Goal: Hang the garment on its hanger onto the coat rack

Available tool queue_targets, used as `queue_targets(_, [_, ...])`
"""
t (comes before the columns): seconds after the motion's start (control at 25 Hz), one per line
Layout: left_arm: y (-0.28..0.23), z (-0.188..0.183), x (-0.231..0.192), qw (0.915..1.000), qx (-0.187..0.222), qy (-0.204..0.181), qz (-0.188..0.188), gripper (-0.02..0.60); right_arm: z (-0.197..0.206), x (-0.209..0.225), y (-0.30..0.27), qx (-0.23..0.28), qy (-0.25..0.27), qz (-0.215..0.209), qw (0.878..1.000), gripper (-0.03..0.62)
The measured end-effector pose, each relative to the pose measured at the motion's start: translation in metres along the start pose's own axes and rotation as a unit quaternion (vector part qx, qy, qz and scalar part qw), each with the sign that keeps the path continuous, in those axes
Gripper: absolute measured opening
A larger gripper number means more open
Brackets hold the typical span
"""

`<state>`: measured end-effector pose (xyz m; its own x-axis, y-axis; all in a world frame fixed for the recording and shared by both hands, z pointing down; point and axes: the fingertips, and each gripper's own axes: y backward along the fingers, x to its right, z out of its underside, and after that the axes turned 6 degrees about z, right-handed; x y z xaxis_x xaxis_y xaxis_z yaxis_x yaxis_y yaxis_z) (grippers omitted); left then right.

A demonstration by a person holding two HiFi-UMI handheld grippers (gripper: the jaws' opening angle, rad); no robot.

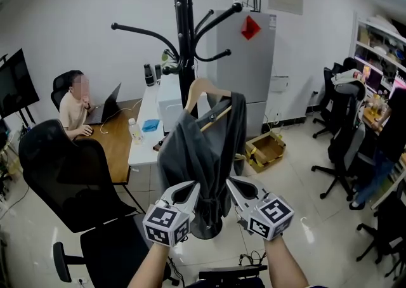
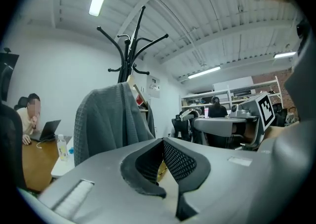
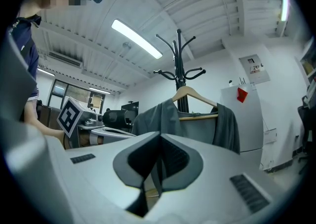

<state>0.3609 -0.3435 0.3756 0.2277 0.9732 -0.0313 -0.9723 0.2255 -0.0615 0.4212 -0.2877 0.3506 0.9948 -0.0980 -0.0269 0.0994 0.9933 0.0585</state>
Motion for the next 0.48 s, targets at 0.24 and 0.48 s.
queue_targets(0.24, [-0.006,-0.010,0.008,0.9999,0.014,0.003,0.007,0.004,-0.010,0.001,0.005,0.012,0.005,0.006,1.000,0.000])
queue_targets(0.48, [-0.013,-0.017,0.016,0.9996,0.020,0.002,0.019,0.005,-0.017,0.004,0.008,0.014,0.005,0.010,1.000,0.000])
